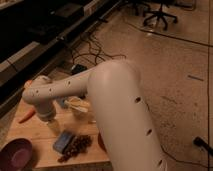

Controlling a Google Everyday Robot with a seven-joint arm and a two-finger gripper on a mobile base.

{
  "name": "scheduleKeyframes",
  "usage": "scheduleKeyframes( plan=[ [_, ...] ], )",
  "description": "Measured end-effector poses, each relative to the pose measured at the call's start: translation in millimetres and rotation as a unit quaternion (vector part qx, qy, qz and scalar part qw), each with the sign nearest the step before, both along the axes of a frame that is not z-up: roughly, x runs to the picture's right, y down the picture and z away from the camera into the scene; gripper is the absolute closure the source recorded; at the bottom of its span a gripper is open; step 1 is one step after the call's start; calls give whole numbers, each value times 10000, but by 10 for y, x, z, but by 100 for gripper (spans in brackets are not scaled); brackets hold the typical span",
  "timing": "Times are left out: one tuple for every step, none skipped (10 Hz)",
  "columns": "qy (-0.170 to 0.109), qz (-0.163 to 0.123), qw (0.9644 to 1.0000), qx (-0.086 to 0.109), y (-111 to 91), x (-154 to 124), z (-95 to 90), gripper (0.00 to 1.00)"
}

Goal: Wipe table surface with sponge

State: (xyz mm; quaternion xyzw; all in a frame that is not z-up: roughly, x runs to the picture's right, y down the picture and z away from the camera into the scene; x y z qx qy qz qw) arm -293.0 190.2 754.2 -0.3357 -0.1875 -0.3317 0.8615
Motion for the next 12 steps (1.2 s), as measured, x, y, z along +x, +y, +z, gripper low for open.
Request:
scheduleKeyframes(
  plan=[
    [61, 19, 10000, -10, 80, 56, -26, 20],
    [124, 33, 9999, -2, 154, 131, -41, 20],
    [205, 73, 9998, -15, 265, 258, -74, 20],
    [250, 116, 9996, -19, 321, 333, -82, 20],
    [291, 152, 9995, -18, 379, 395, -73, 20],
    [291, 181, 9994, -27, 450, 423, -79, 20],
    [263, 247, 9993, -36, 487, 465, -88, 20],
    [163, 344, 9993, -21, 514, 505, -100, 20],
    [-163, 537, 9984, -7, 538, 570, -116, 20],
    [-486, 714, 9963, 9, 553, 680, -112, 20],
    [-619, 713, 9955, -3, 574, 690, -115, 20],
    [-676, 637, 9957, 37, 571, 680, -111, 20]
  ],
)
